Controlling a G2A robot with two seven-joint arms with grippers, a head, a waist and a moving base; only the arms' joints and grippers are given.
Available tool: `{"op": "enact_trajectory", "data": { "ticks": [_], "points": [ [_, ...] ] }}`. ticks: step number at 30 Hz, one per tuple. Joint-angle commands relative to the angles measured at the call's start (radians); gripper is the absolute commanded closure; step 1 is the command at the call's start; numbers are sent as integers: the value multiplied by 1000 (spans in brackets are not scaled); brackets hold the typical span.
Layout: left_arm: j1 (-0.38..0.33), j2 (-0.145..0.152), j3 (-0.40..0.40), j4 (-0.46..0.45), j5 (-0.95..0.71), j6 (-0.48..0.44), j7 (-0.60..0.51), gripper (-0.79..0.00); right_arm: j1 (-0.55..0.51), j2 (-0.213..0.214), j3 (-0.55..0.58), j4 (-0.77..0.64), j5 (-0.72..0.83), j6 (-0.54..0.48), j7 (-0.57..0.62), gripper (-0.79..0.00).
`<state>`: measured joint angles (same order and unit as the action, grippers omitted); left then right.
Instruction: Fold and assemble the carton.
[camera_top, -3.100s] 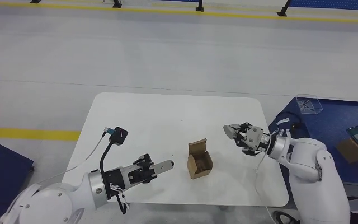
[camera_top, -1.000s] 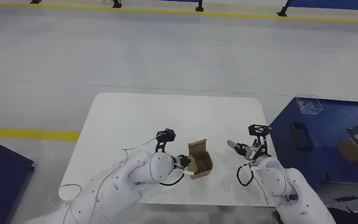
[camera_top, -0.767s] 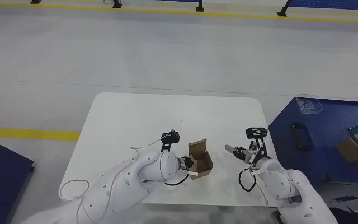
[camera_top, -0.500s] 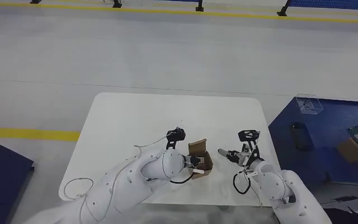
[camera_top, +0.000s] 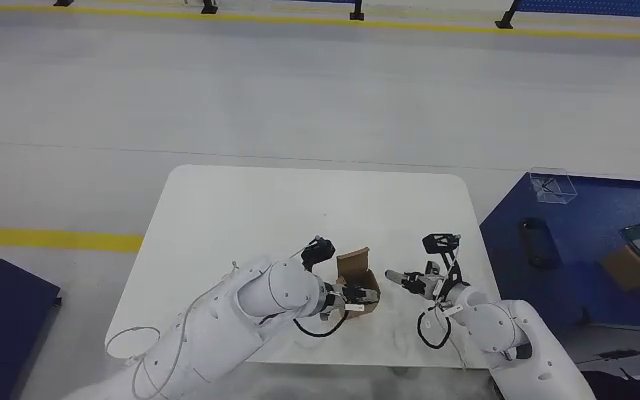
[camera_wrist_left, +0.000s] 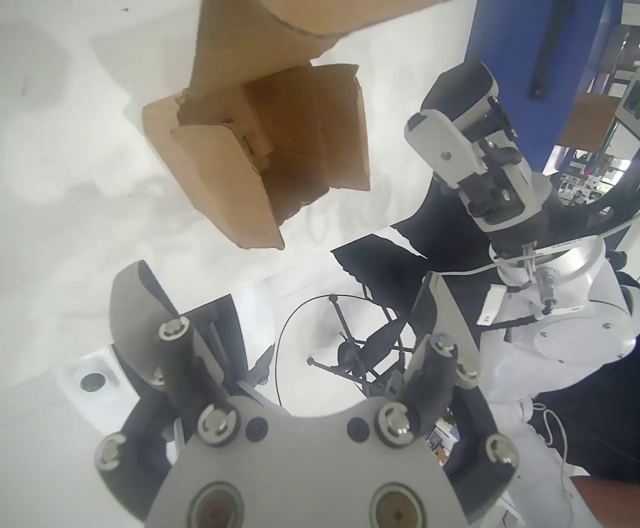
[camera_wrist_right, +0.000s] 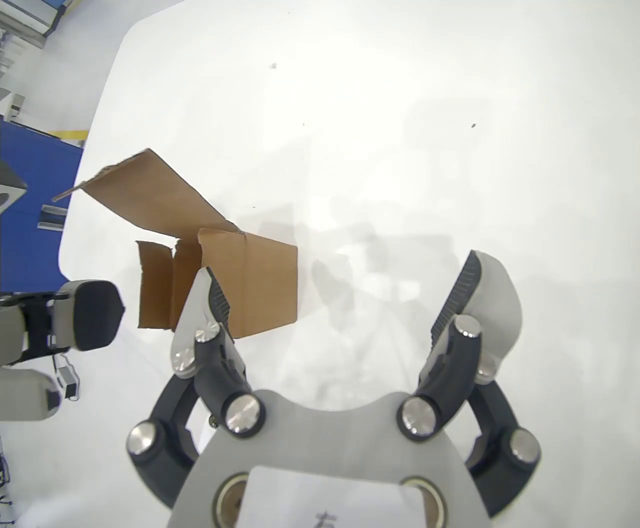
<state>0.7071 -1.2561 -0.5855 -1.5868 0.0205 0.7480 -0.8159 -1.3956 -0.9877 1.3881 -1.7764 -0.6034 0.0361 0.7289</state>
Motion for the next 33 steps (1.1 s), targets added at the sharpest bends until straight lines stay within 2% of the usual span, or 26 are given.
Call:
{"op": "enact_trajectory", "data": {
  "ticks": [1,5,12,16,19,25,33],
  "points": [
    [9,5,-1,-18,30,29,8,-785,6,0,5,2,12,-12,18,-785],
    [45,21,-42,-65,37,15,13,-785,14,-1,-2,7,22,-18,31,-785],
    [140,71,-150,-115,91,29,8,-785,31,-9,-51,19,-27,14,14,-785],
    [156,83,-141,-106,175,78,8,-785,38,-14,-76,28,-38,28,-1,-785],
    [130,72,-78,-69,241,111,10,-785,46,-19,-96,38,-58,43,-10,-785],
    [60,23,-11,34,200,79,20,-785,59,-26,-125,49,-71,60,-7,-785],
    [-18,-34,41,166,139,21,7,-785,64,-32,-149,43,-92,76,-3,-785]
  ]
}}
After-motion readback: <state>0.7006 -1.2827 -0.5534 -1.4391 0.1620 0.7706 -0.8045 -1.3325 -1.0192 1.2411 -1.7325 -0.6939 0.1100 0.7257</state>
